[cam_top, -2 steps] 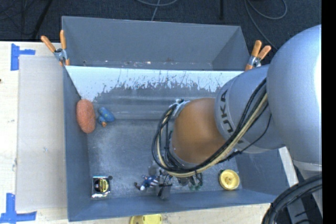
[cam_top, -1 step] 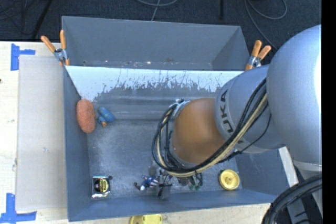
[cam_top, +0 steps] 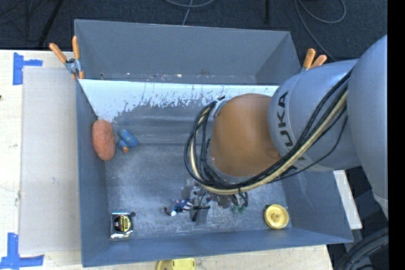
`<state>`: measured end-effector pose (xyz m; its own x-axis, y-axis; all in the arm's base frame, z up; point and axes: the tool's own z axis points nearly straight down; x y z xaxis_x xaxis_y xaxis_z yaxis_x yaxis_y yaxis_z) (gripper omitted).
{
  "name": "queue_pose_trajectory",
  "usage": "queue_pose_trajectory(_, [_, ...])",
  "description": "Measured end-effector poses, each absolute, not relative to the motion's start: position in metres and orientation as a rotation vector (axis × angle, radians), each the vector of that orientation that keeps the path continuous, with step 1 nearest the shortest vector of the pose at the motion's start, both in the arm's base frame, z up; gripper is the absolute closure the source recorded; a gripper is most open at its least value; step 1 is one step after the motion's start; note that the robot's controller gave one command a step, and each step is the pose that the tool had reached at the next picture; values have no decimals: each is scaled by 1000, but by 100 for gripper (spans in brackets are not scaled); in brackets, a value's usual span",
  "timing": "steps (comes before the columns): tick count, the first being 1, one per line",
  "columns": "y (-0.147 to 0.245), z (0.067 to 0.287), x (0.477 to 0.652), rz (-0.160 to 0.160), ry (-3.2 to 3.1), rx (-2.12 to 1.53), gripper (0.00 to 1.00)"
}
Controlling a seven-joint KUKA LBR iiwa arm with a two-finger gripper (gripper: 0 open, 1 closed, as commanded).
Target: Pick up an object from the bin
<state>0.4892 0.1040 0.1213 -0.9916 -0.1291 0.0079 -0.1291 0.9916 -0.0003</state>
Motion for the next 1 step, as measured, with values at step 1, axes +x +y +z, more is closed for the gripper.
queue_pose_trajectory(1, [100, 168, 485, 1, -3127, 260, 100])
